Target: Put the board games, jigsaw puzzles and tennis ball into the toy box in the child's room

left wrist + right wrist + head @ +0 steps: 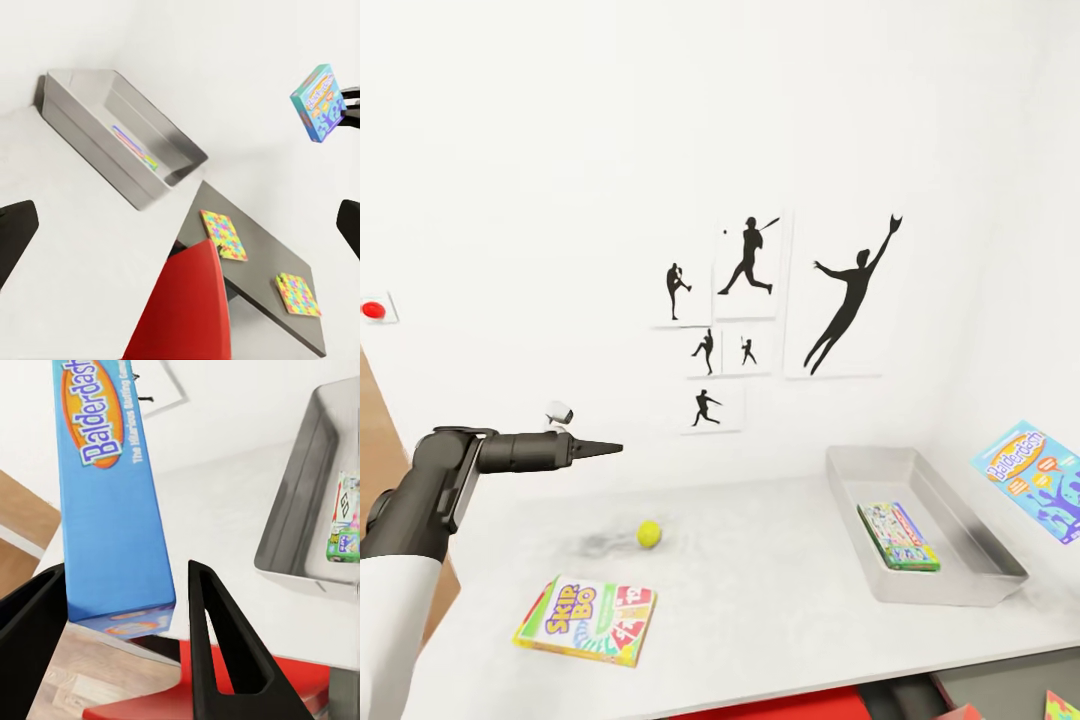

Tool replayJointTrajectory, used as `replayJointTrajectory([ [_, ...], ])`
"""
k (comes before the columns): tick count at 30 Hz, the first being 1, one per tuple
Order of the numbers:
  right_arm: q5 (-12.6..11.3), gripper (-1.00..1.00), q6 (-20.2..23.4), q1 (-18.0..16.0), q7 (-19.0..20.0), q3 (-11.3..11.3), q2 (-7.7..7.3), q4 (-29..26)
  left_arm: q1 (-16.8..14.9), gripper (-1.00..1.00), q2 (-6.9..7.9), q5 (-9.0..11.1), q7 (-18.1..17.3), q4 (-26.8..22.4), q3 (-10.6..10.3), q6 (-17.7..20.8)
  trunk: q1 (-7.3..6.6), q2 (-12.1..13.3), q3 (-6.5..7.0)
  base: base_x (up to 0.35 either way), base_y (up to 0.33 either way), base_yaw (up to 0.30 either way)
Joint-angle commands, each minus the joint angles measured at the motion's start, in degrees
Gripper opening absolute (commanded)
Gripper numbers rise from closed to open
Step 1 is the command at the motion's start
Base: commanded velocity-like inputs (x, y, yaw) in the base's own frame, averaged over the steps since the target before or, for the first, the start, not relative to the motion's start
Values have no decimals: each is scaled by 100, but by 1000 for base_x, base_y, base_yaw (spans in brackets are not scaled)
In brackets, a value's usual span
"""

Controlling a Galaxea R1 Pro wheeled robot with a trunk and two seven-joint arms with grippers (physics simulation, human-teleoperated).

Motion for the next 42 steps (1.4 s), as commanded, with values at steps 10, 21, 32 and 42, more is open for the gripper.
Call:
replayJointTrajectory([
  [10,-5,-100,30,-8,20,4,-1,5,-2,100,-6,-53,-46,-5,6,59,4,-4,-2,58,-65,0],
  [21,-5,-100,30,-8,31,4,-1,5,-2,100,-8,-54,-46,-6,6,59,4,-4,-2,26,-119,0],
  [32,-5,-100,30,-8,28,4,-1,5,-2,100,-8,-59,-46,-4,6,65,4,-4,-2,29,-56,0],
  [42,-5,-100,30,-8,30,4,-1,5,-2,100,-6,-52,-46,-4,11,67,4,-4,-2,31,-2,0],
])
